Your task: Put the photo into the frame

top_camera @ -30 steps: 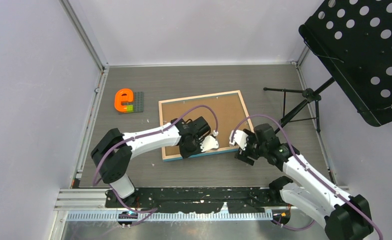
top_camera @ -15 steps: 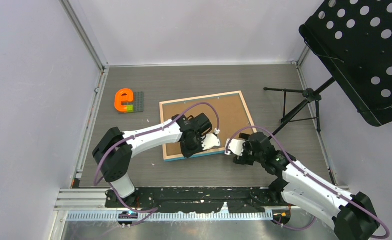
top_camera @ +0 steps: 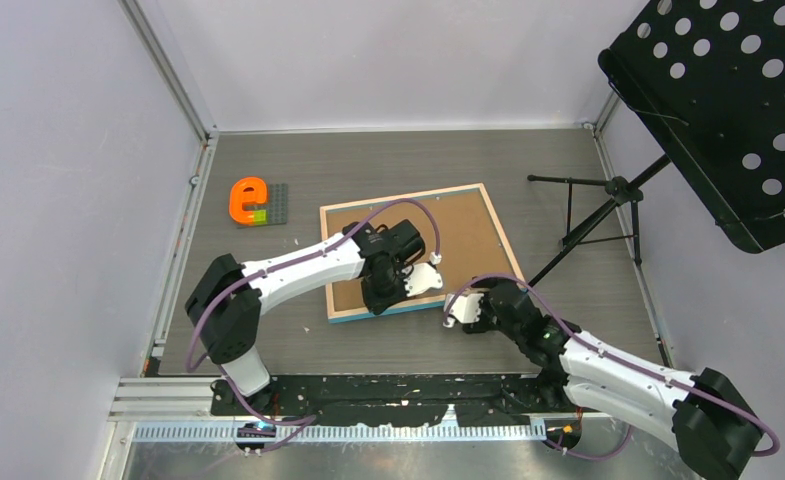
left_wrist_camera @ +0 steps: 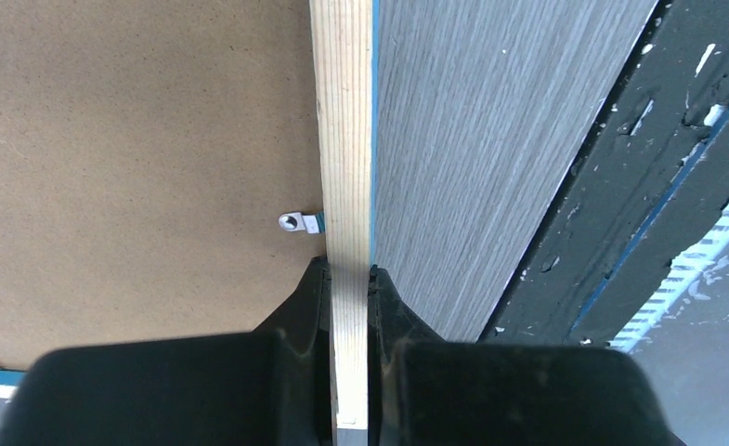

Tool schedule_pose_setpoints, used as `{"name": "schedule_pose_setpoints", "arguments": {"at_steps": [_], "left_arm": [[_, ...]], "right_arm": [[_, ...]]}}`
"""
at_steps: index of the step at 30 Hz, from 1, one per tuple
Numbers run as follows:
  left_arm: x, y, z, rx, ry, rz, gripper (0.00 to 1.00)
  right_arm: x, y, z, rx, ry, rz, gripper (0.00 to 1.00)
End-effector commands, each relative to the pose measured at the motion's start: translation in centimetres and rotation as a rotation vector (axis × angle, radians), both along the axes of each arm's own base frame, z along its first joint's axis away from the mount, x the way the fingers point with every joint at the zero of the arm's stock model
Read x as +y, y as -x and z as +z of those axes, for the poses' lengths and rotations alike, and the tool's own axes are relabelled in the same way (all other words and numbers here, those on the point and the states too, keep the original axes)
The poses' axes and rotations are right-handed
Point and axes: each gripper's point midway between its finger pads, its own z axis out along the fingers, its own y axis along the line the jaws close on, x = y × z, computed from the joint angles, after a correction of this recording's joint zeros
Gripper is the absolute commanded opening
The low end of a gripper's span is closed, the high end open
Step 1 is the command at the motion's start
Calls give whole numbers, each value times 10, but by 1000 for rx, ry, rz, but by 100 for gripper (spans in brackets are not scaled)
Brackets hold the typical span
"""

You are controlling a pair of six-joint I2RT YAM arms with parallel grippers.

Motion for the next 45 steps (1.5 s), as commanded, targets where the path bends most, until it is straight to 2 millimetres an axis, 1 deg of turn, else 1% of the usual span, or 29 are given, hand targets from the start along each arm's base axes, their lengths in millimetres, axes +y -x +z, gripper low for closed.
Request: {"name": "schedule_pose_setpoints", "arguments": {"at_steps": [1,2,6,8,10,11,12,13,15,22,23,24,25,26,28,29,30,31,32,33,36,37,38,39,40,41,43,44,45], "left_arm": [[-13,8,20,41,73,-46,0],[-13,9,21,47,76,-47,0],[-14,12,22,62,82,-47,0],[-14,12,21,67,84,-47,0],[-14,13,21,71,84,-47,0],[-15,12,21,71,86,-46,0],[-15,12,21,71,88,-45,0],[-15,12,21,68,87,-42,0],[-15,10,23,62,90,-40,0],[-13,2,27,39,104,-7,1],[-12,0,28,32,106,1,5],[-12,-4,30,19,108,9,12],[-11,-6,32,6,112,17,23],[-10,-10,35,-9,116,26,35],[-8,-19,43,-46,131,52,63],[-7,-23,47,-59,140,64,74],[-6,-27,52,-75,153,77,87],[-5,-31,58,-91,165,90,96],[-3,-36,64,-110,178,104,99],[-1,-41,71,-126,191,118,99],[8,-53,95,-186,240,158,100],[11,-58,105,-212,260,172,100],[14,-62,114,-237,279,188,100],[18,-67,123,-263,297,204,100],[22,-71,133,-290,315,220,100],[27,-75,142,-322,332,239,99],[36,-85,157,-385,359,280,100],[41,-90,165,-417,371,299,100],[46,-94,171,-444,380,317,100]], "right_arm": [[8,-16,22,-163,-16,7,76],[8,-14,18,-166,-5,18,76],[16,-16,22,-221,-11,48,70],[20,-17,27,-241,-20,57,64],[22,-18,32,-260,-28,65,55],[23,-18,34,-266,-34,66,48],[24,-18,37,-276,-43,69,46],[24,-18,38,-275,-42,73,40],[24,-17,45,-291,-60,77,33],[21,-12,50,-283,-62,82,14],[21,-12,52,-287,-69,82,12],[22,-12,54,-284,-71,87,8],[23,-12,55,-284,-75,87,7],[25,-11,58,-277,-81,91,6],[28,-11,65,-270,-100,92,6],[30,-12,69,-266,-117,88,6],[31,-12,73,-261,-126,90,6],[33,-11,75,-251,-142,88,6],[35,-12,81,-249,-152,88,6],[37,-12,83,-240,-167,87,6],[44,-13,96,-219,-194,88,6],[45,-11,95,-193,-196,89,6],[48,-13,102,-190,-207,89,6],[50,-11,101,-165,-209,89,6],[54,-14,109,-159,-217,87,6],[55,-12,108,-132,-219,83,6],[64,-16,128,-105,-244,76,6],[67,-17,127,-73,-245,65,6],[71,-18,140,-64,-256,67,6]]}}
